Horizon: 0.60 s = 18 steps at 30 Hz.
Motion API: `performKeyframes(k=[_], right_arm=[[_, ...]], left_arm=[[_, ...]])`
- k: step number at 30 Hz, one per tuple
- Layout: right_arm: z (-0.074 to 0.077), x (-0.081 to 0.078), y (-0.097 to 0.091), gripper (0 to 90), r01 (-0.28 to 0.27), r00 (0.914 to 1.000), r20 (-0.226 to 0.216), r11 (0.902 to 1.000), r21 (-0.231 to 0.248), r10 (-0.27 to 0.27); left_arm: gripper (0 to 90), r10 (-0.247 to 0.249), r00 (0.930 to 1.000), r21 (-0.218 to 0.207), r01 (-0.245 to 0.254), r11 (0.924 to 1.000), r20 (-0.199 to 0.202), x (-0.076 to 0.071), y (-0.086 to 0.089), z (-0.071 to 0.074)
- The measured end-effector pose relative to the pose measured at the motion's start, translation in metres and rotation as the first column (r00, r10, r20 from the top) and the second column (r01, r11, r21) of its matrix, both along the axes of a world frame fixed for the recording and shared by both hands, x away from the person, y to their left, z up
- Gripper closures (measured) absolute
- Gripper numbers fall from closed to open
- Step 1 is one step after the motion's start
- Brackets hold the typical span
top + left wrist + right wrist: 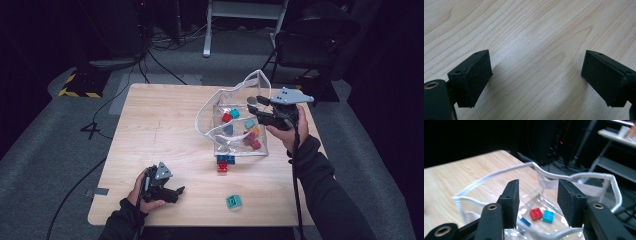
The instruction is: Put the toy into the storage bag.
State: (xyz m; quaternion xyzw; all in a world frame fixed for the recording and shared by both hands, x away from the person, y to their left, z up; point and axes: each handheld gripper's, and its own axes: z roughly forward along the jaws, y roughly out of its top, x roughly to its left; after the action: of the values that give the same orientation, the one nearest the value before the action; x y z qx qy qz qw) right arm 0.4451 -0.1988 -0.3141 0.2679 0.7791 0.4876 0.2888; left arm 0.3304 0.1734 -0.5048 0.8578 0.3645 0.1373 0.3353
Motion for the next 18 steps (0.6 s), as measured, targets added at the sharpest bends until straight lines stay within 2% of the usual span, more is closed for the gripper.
performKeyframes(k=[8, 15, 18], right_arm=[[0.0, -0.027, -0.01, 49.0, -0.055, 0.9973, 0.049, 0.9984, -0.011, 0.056], [-0.012, -0.045, -0.019, 45.0, -0.094, 0.9946, 0.043, 0.9953, -0.024, 0.095], [-0.017, -0.053, -0.023, 44.6, -0.117, 0.9926, 0.03, 0.9931, -0.006, 0.117]], left_arm=[[9.8, 0.0, 1.0, 0.0, 0.0, 1.0, 0.0, 0.0, 0.0, 0.0], [9.8, 0.0, 1.0, 0.0, 0.0, 1.0, 0.0, 0.0, 0.0, 0.0], [9.8, 0.0, 1.0, 0.0, 0.0, 1.0, 0.0, 0.0, 0.0, 0.0]])
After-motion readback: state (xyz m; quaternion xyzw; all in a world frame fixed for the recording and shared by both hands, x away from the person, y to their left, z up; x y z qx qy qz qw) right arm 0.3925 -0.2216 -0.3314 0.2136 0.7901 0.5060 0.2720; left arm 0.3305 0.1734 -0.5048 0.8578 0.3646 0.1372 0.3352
